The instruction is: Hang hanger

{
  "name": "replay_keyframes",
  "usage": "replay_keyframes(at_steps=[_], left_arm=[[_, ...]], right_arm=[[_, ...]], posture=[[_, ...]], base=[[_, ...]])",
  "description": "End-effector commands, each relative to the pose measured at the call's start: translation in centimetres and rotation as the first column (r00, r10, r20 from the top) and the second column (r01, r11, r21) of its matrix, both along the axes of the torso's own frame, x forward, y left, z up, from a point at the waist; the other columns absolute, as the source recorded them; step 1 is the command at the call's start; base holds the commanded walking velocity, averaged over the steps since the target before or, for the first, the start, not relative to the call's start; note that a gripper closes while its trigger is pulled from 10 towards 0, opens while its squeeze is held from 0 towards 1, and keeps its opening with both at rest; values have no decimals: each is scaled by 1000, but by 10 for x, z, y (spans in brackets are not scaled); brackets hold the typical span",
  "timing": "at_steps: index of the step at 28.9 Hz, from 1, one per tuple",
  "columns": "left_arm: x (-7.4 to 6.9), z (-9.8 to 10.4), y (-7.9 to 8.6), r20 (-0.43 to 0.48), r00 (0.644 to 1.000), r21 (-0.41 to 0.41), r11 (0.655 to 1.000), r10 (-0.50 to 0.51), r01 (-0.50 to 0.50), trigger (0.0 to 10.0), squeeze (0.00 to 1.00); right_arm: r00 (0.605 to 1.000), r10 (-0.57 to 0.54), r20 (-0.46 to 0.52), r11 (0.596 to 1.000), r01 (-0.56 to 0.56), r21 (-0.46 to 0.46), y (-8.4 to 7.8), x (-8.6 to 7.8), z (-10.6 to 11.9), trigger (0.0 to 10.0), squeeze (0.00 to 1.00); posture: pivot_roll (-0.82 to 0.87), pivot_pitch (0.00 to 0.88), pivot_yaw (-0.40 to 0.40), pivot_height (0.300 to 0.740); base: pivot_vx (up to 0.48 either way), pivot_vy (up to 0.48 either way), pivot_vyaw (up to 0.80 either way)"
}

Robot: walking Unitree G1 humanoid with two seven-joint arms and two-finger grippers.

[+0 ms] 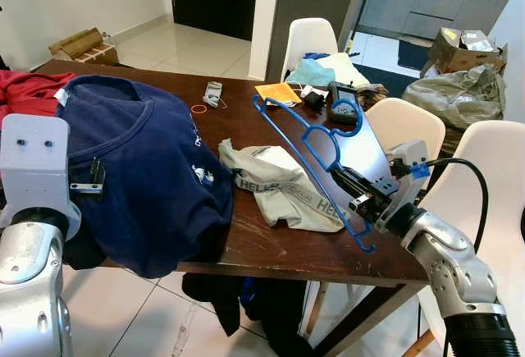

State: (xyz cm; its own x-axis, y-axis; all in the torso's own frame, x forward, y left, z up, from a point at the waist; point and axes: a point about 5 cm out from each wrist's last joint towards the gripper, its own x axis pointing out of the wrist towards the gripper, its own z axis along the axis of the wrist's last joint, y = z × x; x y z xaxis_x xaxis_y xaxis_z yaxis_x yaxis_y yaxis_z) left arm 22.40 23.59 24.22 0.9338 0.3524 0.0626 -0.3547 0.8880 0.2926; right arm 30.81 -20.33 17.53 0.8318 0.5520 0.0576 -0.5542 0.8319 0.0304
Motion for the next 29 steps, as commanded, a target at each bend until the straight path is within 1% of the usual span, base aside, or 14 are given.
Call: replay_keyframes(at_steps=[1, 4, 8, 16, 21, 23, 29], left_arm=[[1, -6, 4, -21, 1000, 2, 1000, -10, 10, 10000, 0], [1, -6, 4, -21, 1000, 2, 1000, -10, 10, 10000, 0], [2, -15, 2, -41, 999, -10, 1000, -28, 28, 10000, 0], [4, -17, -1, -42, 998, -15, 999, -43, 42, 10000, 0], [6, -16, -1, -29, 998, -13, 998, -56, 56, 10000, 0], [8, -10, -2, 0, 997, -1, 997, -76, 76, 10000, 0], [10, -5, -5, 23, 995, 24, 995, -99, 99, 10000, 0]], right_arm=[[1000, -7, -2, 1000, 7, 1, -4, -3, 2, 10000, 0], [1000, -7, -2, 1000, 7, 1, -4, -3, 2, 10000, 0], [1000, -14, 9, 1000, 14, -2, -8, -4, 7, 10000, 0], [1000, -18, 14, 1000, 18, -7, -10, -5, 8, 10000, 0], [1000, -17, 15, 1000, 17, -10, -9, -6, 8, 10000, 0], [1000, -13, 16, 1000, 13, -11, -7, -6, 9, 10000, 0], [1000, -10, 14, 1000, 10, -11, -6, -6, 9, 10000, 0]], posture=[[121, 45, -87, 740], [121, 45, -87, 740], [103, 45, -87, 740], [97, 42, -86, 740], [95, 39, -86, 740], [95, 37, -87, 740], [93, 37, -86, 740]], base=[[0, 0, 0], [0, 0, 0], [0, 0, 0], [0, 0, 0], [0, 0, 0], [0, 0, 0], [0, 0, 0]])
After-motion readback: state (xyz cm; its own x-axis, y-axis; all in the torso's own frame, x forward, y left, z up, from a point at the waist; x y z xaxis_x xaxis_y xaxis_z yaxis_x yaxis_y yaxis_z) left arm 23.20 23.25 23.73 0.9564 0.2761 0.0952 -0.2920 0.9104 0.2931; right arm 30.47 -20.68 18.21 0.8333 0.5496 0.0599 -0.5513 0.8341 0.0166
